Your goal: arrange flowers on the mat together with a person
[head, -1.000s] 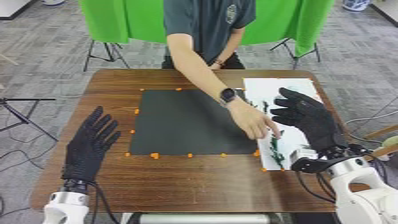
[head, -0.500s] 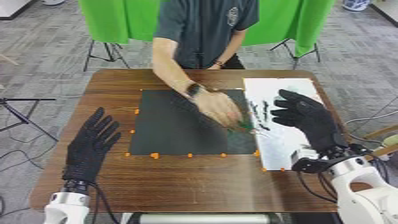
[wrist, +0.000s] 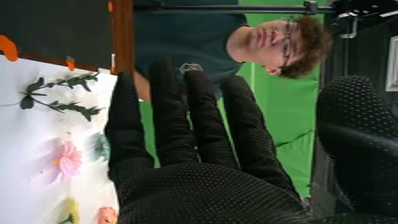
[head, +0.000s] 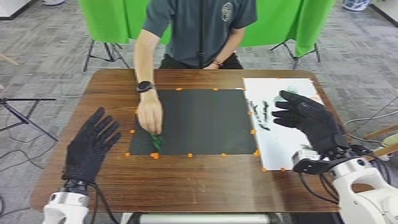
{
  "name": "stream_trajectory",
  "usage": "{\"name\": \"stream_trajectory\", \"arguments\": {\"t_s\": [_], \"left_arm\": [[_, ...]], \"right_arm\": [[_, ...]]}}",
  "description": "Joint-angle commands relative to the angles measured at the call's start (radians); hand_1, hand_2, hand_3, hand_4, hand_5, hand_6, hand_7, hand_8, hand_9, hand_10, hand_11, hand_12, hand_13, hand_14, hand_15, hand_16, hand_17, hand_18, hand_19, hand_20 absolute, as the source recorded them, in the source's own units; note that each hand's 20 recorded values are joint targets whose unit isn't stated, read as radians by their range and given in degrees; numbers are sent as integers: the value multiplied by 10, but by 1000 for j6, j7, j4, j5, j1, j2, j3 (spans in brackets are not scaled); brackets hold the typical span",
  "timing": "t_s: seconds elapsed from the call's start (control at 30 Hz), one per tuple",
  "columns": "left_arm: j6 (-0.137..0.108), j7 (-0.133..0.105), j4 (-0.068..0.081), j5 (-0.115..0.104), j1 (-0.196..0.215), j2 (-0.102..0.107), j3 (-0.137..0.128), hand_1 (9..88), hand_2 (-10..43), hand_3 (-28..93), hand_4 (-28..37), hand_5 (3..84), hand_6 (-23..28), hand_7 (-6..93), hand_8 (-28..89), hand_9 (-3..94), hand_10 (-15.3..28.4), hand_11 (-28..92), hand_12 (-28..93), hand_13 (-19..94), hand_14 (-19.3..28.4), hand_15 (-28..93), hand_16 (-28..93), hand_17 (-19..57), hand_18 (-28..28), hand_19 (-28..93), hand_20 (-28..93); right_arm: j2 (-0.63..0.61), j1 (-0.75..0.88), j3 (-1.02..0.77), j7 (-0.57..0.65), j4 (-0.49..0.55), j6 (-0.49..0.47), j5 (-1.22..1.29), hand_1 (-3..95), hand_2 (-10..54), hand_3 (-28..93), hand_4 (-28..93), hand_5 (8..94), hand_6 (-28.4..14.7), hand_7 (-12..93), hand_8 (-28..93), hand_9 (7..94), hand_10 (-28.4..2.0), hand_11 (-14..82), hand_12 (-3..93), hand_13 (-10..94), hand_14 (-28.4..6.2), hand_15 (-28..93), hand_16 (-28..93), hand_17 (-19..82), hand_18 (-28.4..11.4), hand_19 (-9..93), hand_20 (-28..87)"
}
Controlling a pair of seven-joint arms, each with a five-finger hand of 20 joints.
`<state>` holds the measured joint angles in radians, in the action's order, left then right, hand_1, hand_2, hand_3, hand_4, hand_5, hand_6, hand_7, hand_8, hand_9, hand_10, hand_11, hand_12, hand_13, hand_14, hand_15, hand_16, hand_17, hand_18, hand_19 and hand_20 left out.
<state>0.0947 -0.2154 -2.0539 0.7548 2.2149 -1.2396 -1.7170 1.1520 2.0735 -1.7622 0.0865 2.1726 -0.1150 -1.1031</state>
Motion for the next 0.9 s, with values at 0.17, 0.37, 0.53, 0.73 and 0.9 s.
{"name": "stream_trajectory", "arguments": {"t_s": [0.17, 0.37, 0.53, 0.73, 0.9], "left_arm": [[-1, 7, -1, -3, 23, -12, -2, 266, -11, 681, -263, 244, 14, 194, -108, 188, 102, 200, 170, 165, 115, 152, 59, -127, 199, 388, 120], [-3, 4, -1, 0, 18, -12, 1, 266, -11, 681, -263, 244, 14, 192, -107, 188, 102, 199, 169, 165, 113, 152, 60, -127, 199, 388, 121], [-13, 7, 1, -3, 13, -11, -2, 265, -11, 682, -263, 244, 13, 193, -107, 188, 101, 198, 169, 164, 114, 152, 61, -128, 199, 388, 121], [-9, 2, 1, -4, 9, -7, -7, 265, -12, 683, -264, 245, 14, 192, -107, 188, 101, 198, 171, 165, 116, 153, 61, -128, 198, 387, 121], [-26, -6, -13, -5, 37, 15, -29, 266, -12, 683, -264, 245, 13, 193, -107, 187, 102, 195, 170, 164, 115, 152, 60, -128, 198, 387, 121]], "right_arm": [[4, 3, 3, 0, 4, 12, -2, 151, 76, 855, -231, 379, -62, 133, -85, 385, -149, 135, 227, 346, -145, 269, 235, 81, -227, 486, 284], [4, 11, -11, 1, 11, 7, -5, 152, 76, 854, -231, 379, -62, 132, -85, 385, -149, 135, 226, 347, -144, 269, 235, 80, -227, 487, 284], [-1, -13, 5, 4, -2, 8, -10, 151, 75, 855, -230, 379, -62, 131, -85, 385, -149, 135, 227, 347, -145, 270, 235, 81, -227, 488, 285], [-19, -33, -1, -1, -9, -16, -38, 183, 15, 855, -227, 383, -76, 132, -86, 395, -144, 150, 228, 357, -136, 285, 233, 102, -221, 529, 307], [-91, -36, 6, -50, -5, 133, -151, 216, -62, 778, -268, 387, -76, 158, -94, 411, -138, 180, 219, 382, -127, 328, 216, 133, -212, 573, 329]]}}
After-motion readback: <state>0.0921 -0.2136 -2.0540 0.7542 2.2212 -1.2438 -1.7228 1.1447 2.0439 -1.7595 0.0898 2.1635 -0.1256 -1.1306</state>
